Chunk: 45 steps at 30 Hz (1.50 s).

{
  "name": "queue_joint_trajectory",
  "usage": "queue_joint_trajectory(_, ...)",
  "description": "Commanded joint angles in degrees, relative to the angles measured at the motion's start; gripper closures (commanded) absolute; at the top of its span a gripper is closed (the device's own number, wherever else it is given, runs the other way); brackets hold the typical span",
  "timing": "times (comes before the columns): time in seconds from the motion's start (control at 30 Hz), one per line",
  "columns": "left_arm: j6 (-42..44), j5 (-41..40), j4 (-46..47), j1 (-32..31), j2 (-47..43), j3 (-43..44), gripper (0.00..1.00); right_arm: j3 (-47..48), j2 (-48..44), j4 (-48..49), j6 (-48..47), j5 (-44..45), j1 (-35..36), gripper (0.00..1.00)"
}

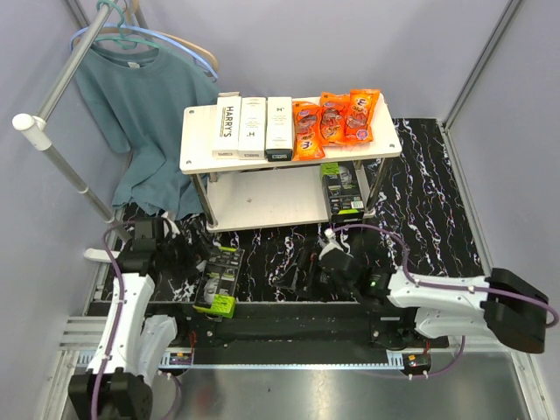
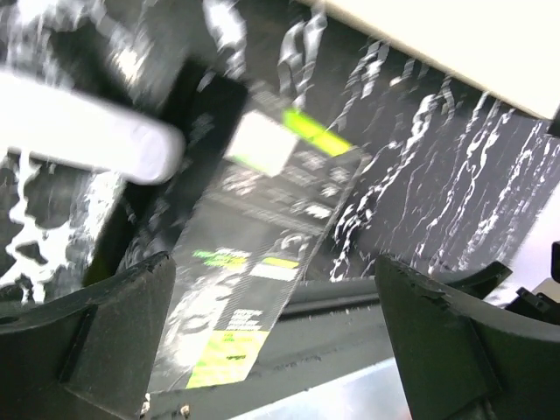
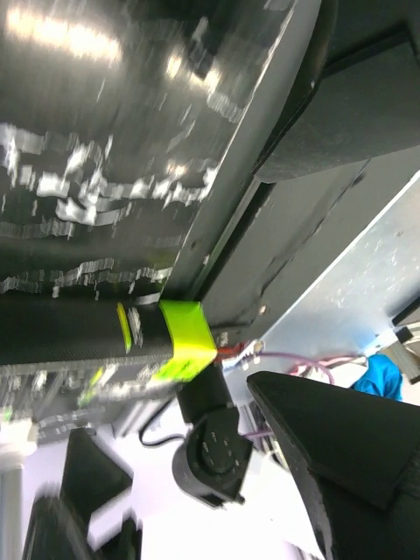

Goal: Place and organize the shaving razors onto the shelf

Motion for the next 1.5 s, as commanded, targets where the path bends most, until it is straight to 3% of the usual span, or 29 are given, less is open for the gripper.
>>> queue_joint_trajectory(0.0, 6.83, 11.33, -3.29, 7.1, 1.0, -2.01, 0.01, 6.02, 7.39, 11.51, -2.72, -4.22, -0.13, 0.0)
queue_joint_trajectory(0.27, 10.35, 11.69, -5.94, 9.84, 2.32, -1.48, 0.01, 9.45, 20.15, 21.97, -1.58, -9.67, -0.21, 0.0)
queue_joint_trajectory(0.63, 9.39, 9.23, -5.59, 7.65, 5.04, -2.71, 0.01, 9.54, 22.89, 24.71, -0.44, -11.17, -0.13, 0.0)
queue_joint_trajectory(0.97, -4.14, 3.0, 2.58, -13.78, 6.54, -4.64, 0.01, 6.3, 18.59, 22.87, 0.18, -9.16, -0.13, 0.0)
queue_joint_trajectory(1.2, -9.85, -2.02, 5.66, -21.88, 9.7, -4.29, 0.01, 4.62, 15.5, 18.13, -0.08, -7.13, -0.13, 0.0)
queue_joint_trajectory(1.37, -13.72, -4.3, 9.18, -27.85, 11.2, -5.78, 0.01, 6.11, 18.75, 14.87, -0.61, -7.39, -0.13, 0.0)
queue_joint_trajectory(1.47, -14.69, -5.36, 9.09, -28.39, 9.1, -7.1, 0.01, 8.39, 22.52, 13.99, -1.58, -8.7, -0.22, 0.0)
